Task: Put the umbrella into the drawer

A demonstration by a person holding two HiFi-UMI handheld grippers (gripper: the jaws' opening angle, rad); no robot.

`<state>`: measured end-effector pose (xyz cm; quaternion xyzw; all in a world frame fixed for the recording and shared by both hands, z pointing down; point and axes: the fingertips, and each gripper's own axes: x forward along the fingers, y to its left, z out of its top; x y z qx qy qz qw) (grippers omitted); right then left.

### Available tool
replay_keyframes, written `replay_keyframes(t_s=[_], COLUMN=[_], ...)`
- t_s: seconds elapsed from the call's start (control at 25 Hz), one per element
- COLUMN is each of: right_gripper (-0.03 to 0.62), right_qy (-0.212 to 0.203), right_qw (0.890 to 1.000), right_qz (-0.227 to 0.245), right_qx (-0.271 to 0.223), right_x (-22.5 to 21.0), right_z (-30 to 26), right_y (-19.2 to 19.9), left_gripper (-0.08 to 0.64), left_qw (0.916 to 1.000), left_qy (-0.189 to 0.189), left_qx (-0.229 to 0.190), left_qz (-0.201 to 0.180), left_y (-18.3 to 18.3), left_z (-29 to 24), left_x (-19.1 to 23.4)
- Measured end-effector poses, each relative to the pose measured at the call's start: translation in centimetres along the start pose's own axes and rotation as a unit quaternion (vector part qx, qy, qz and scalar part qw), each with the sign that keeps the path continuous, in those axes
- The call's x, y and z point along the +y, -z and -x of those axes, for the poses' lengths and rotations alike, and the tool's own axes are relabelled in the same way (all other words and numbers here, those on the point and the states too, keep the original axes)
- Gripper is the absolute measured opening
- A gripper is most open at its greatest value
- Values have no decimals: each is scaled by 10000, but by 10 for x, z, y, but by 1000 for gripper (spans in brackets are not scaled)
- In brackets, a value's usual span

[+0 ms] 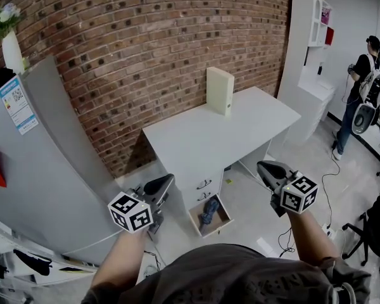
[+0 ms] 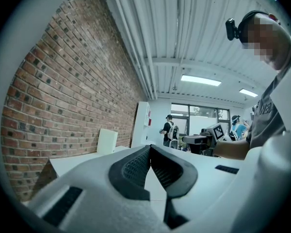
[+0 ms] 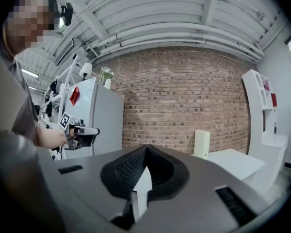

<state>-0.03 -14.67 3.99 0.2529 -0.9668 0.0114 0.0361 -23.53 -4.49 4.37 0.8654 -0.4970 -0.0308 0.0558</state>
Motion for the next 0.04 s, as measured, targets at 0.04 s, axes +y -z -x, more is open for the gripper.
replay_keyframes(t_s=[0.04], right_gripper=[-9], right_qy=[-2], right_qw=[10000], right_qz=[10], right_qx=[1], right_x=[0], right_z=[0], right_y=[0], left_gripper=[6], left_qw=[10000], left_qy=[0], left_qx=[-1], left_qz=[-2], left_y=[0], left_z=[0], left_x=[0])
